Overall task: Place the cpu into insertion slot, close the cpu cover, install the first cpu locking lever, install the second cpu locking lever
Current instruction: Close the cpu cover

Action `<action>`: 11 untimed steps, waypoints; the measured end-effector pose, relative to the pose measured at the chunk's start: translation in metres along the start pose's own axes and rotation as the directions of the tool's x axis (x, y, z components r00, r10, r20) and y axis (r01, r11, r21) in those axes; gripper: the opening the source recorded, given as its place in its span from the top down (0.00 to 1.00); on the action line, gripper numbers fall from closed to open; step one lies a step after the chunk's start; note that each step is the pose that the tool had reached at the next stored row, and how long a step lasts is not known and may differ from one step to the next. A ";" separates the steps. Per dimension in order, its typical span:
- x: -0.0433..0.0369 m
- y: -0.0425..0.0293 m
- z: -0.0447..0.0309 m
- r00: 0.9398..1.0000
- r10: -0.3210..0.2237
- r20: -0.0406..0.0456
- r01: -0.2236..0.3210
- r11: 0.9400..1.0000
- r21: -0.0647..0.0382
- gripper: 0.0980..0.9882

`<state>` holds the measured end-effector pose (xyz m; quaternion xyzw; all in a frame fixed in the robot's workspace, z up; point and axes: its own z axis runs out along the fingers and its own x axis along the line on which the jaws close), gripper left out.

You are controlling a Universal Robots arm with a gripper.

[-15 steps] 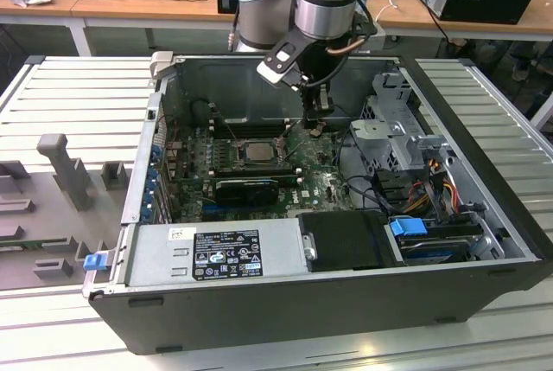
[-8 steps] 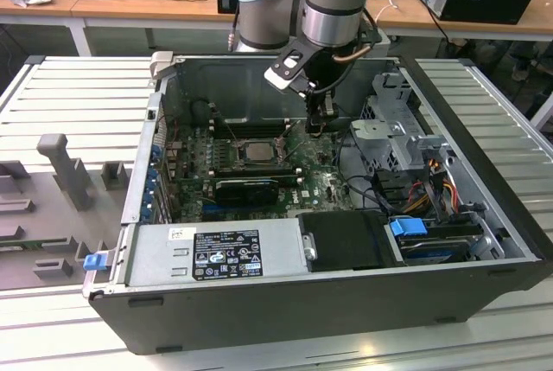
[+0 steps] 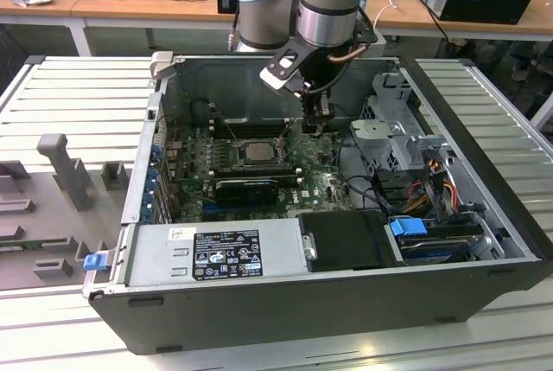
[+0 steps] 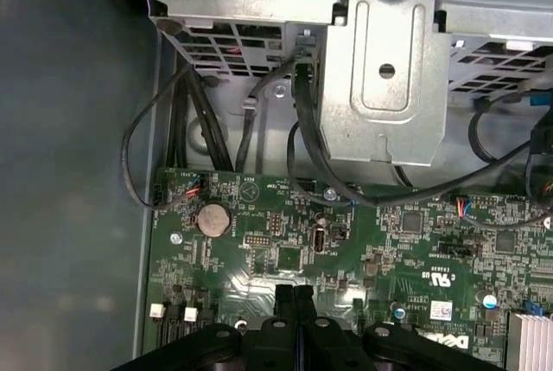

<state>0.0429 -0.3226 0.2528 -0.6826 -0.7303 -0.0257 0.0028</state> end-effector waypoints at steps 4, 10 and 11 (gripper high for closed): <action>0.0002 -0.0042 -0.0001 1.000 0.000 0.000 0.000 1.000 0.000 0.99; 0.0005 -0.0068 -0.0002 1.000 0.000 0.000 0.000 1.000 0.000 0.99; 0.0005 -0.0074 -0.0002 1.000 0.000 0.000 0.000 1.000 0.000 0.99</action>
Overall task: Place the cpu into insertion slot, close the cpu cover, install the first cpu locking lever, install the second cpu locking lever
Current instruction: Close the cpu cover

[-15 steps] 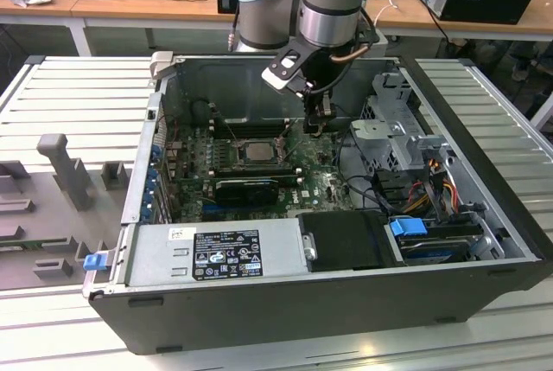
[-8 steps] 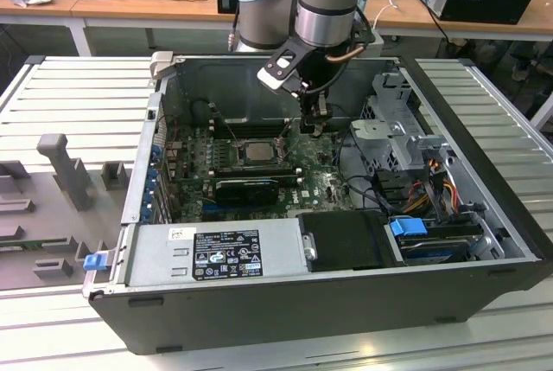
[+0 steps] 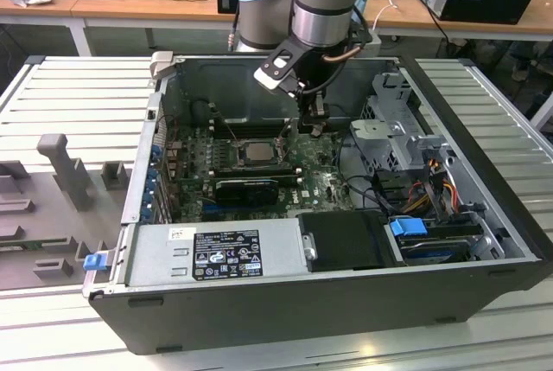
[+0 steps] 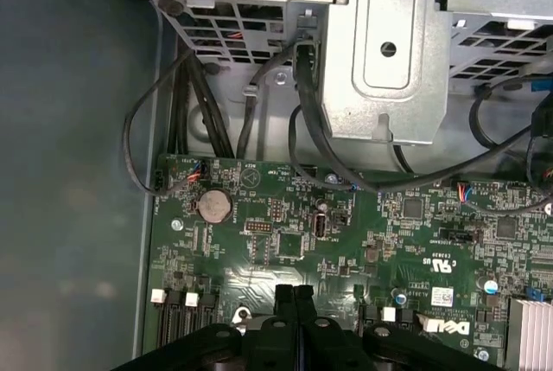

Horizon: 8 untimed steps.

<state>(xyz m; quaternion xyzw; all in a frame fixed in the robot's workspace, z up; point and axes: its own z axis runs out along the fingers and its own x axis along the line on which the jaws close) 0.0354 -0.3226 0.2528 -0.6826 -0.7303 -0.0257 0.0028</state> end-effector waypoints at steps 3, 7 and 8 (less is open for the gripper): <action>0.0001 -0.0013 0.0000 1.000 0.000 0.000 0.000 1.000 0.000 0.99; 0.0003 -0.0043 -0.0001 1.000 0.000 0.000 0.000 1.000 0.000 0.99; 0.0003 -0.0046 -0.0001 1.000 0.000 0.000 0.000 1.000 0.000 0.99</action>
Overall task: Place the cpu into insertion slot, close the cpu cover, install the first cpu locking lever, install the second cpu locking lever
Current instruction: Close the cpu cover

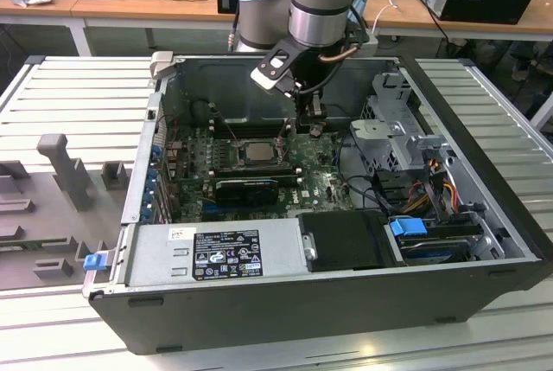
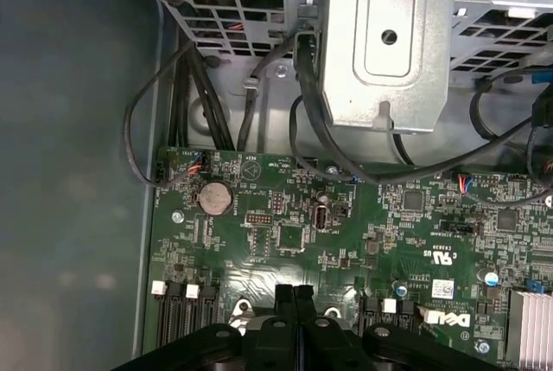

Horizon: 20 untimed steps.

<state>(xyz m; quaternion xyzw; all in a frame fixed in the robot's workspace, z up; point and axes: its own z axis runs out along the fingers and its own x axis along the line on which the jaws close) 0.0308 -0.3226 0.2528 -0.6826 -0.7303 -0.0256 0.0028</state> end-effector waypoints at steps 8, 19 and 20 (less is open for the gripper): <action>0.0002 -0.0031 -0.0001 1.000 0.000 0.000 0.000 1.000 0.000 0.99; 0.0004 -0.0056 -0.0002 1.000 0.000 0.000 0.000 1.000 0.000 0.99; 0.0004 -0.0059 -0.0002 1.000 0.000 0.000 0.000 1.000 0.000 0.99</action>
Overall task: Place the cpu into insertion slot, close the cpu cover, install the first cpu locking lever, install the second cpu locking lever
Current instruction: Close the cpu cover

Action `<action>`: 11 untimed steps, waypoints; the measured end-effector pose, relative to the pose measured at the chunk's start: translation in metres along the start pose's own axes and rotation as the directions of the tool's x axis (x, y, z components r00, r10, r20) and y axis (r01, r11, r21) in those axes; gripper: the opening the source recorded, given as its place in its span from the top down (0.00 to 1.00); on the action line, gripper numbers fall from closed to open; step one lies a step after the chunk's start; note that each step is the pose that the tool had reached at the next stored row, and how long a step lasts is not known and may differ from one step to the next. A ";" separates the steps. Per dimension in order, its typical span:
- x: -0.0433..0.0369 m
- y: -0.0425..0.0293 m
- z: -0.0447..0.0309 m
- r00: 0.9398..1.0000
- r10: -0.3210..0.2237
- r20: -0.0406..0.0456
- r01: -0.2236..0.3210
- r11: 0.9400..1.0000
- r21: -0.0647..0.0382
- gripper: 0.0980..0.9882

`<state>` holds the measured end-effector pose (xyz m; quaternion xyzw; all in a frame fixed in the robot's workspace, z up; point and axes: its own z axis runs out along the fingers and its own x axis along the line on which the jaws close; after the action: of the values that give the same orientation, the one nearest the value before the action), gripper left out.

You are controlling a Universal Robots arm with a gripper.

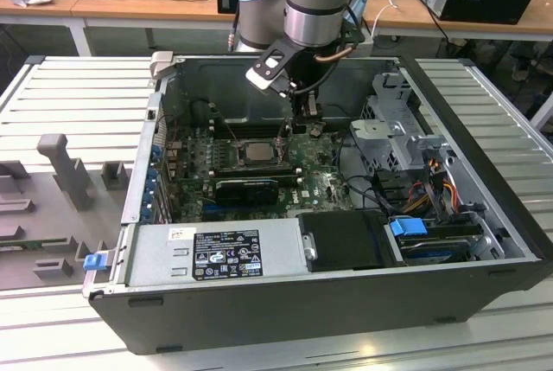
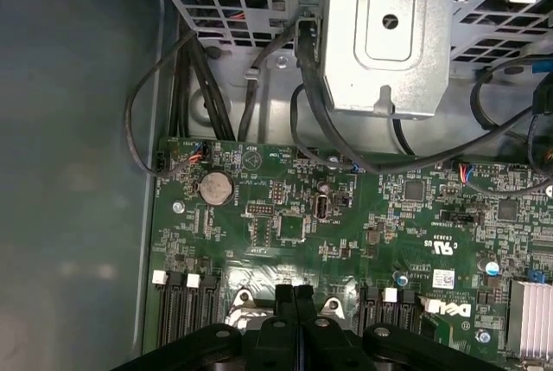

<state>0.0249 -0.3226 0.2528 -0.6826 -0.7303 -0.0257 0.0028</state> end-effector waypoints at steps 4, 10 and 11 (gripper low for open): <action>0.0001 -0.0013 0.0000 1.000 0.000 0.000 0.000 1.000 0.000 0.99; 0.0002 -0.0032 -0.0001 1.000 0.000 0.000 0.000 1.000 0.000 0.99; 0.0002 -0.0033 -0.0001 1.000 0.000 0.000 0.000 1.000 0.000 0.99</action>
<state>0.0215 -0.3226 0.2528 -0.6826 -0.7303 -0.0257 0.0028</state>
